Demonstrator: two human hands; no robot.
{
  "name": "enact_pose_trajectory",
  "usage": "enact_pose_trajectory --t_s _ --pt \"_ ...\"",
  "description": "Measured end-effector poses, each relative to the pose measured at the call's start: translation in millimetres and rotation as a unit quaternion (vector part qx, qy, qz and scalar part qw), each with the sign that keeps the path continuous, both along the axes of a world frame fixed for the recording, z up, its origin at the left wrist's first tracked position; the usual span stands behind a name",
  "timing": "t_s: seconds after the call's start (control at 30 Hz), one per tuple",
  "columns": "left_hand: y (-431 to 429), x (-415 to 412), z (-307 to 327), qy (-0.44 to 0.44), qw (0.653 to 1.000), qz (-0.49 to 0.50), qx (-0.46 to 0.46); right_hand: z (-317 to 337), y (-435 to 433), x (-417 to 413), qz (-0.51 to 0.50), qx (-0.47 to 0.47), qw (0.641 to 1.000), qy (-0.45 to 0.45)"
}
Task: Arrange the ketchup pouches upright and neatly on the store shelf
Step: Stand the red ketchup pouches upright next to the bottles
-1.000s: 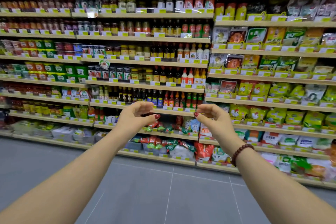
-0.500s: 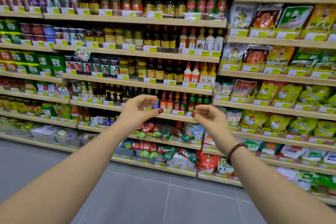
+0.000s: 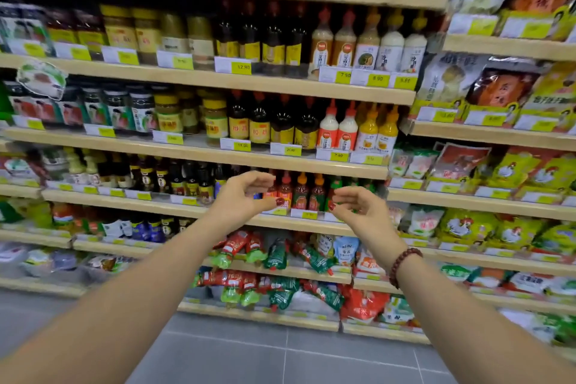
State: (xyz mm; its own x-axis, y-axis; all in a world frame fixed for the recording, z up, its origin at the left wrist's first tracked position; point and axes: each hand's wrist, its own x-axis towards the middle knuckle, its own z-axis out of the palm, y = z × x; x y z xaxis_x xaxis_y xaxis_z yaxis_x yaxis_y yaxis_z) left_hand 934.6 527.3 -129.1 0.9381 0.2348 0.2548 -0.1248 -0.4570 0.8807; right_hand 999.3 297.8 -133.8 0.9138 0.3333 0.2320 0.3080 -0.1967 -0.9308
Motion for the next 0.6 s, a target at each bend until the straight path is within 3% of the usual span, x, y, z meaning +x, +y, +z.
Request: enact_pose_trajectory --t_s 0.43,0.6 --pt "37.4 175.5 -128.8 0.101 0.993 -0.002 -0.053 -125.5 72.5 173.9 0.023 -0.059 0.995 0.077" --pt "43.1 202.1 -195.6 0.172 0.980 0.003 -0.097 -187.1 85.0 207.7 0.027 -0.062 0.985 0.158"
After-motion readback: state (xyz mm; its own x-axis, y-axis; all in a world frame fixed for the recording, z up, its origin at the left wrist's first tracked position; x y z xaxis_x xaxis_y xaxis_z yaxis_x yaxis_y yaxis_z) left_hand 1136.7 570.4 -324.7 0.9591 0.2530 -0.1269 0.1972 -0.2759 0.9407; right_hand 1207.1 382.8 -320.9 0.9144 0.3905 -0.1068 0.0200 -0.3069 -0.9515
